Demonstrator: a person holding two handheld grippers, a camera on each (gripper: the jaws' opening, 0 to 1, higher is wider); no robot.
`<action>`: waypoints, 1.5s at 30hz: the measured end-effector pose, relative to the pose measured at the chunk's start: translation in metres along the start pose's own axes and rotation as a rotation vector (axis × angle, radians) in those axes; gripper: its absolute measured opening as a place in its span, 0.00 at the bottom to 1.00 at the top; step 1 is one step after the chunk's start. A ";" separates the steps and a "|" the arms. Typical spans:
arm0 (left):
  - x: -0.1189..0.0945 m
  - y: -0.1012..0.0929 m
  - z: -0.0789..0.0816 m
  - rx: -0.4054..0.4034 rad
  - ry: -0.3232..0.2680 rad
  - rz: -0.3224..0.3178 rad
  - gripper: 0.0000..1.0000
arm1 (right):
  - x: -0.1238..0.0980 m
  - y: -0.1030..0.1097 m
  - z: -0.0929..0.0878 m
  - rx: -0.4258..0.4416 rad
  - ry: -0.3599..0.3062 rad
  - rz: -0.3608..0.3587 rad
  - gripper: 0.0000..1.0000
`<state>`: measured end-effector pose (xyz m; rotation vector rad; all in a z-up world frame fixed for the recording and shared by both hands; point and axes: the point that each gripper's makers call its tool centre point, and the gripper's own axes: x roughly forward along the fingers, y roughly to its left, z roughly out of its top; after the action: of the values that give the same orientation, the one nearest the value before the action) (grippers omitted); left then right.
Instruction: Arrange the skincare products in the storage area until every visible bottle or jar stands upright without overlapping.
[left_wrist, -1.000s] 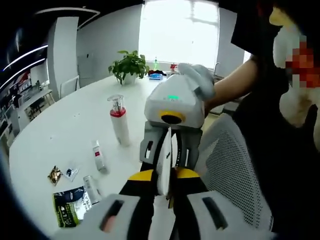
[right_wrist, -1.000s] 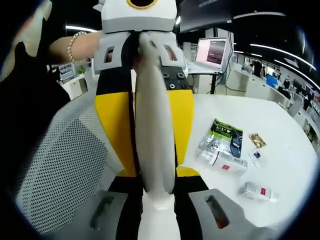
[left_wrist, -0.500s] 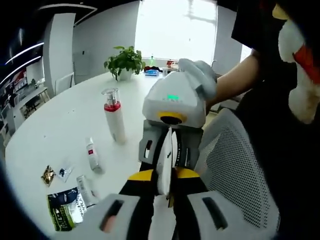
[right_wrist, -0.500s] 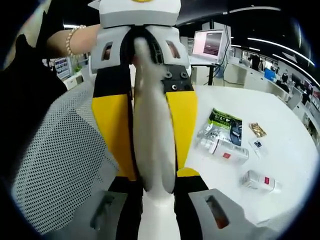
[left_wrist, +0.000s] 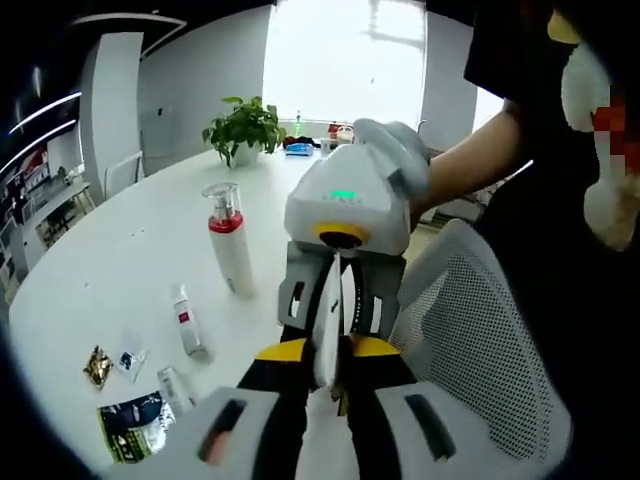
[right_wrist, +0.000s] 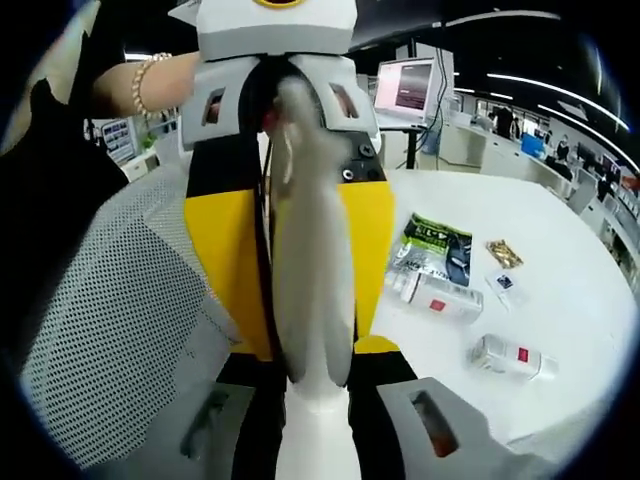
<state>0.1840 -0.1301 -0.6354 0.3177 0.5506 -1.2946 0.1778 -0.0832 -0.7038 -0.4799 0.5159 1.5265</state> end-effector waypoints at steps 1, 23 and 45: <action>0.000 0.001 0.000 0.000 0.001 -0.002 0.10 | 0.000 0.000 0.000 0.000 0.000 0.001 0.22; 0.023 0.035 0.016 0.090 0.016 0.001 0.12 | -0.017 -0.042 -0.009 0.012 0.007 -0.058 0.22; 0.029 0.059 0.023 0.144 0.020 0.023 0.12 | -0.019 -0.074 -0.013 -0.002 0.030 -0.139 0.26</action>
<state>0.2503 -0.1509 -0.6373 0.4556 0.4694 -1.3125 0.2518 -0.1055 -0.7046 -0.5304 0.4936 1.3886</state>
